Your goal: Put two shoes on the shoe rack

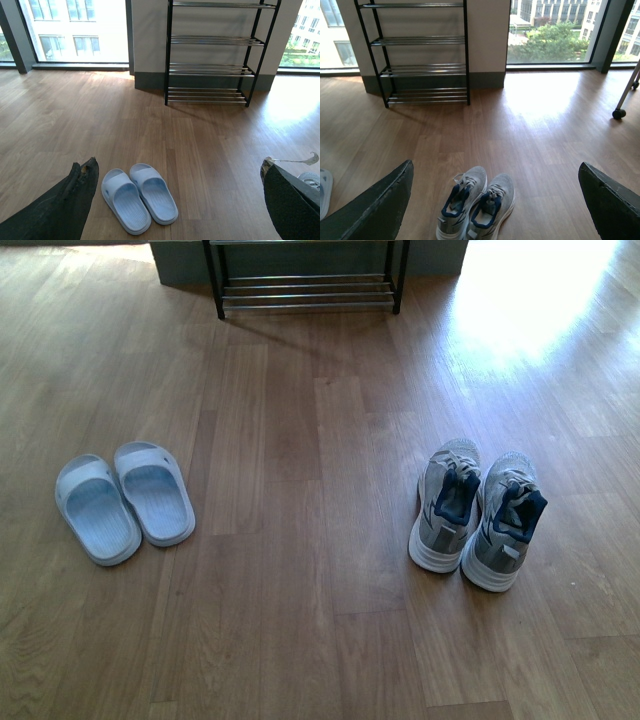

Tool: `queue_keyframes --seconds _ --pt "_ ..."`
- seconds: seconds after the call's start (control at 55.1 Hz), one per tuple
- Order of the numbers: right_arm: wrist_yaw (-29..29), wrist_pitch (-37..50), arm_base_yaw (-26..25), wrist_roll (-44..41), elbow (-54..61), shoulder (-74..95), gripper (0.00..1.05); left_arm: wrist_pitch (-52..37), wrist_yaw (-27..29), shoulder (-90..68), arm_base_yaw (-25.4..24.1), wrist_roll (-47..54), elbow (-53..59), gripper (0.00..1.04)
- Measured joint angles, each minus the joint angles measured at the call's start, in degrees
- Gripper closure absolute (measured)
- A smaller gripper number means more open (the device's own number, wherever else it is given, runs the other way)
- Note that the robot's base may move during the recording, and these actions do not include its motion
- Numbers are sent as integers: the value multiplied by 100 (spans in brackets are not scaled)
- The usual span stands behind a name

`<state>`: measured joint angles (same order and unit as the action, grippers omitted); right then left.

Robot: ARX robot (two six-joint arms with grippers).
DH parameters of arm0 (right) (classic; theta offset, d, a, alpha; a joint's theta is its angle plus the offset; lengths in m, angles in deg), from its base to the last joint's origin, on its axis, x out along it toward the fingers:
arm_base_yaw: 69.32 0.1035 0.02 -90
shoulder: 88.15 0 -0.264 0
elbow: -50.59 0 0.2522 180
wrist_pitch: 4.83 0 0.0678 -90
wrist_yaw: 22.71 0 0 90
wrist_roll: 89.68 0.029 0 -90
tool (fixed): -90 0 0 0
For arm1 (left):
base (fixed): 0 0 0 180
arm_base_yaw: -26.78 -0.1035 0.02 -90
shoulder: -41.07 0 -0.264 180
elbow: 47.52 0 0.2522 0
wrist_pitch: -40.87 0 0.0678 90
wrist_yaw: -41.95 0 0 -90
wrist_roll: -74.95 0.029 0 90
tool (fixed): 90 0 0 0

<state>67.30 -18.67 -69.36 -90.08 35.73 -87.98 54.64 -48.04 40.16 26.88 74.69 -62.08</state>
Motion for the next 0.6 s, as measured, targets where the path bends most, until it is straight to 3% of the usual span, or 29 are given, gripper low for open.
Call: queue_keyframes --seconds 0.599 --pt "0 0 0 0 0 0 9 0 0 0 0 0 0 9"
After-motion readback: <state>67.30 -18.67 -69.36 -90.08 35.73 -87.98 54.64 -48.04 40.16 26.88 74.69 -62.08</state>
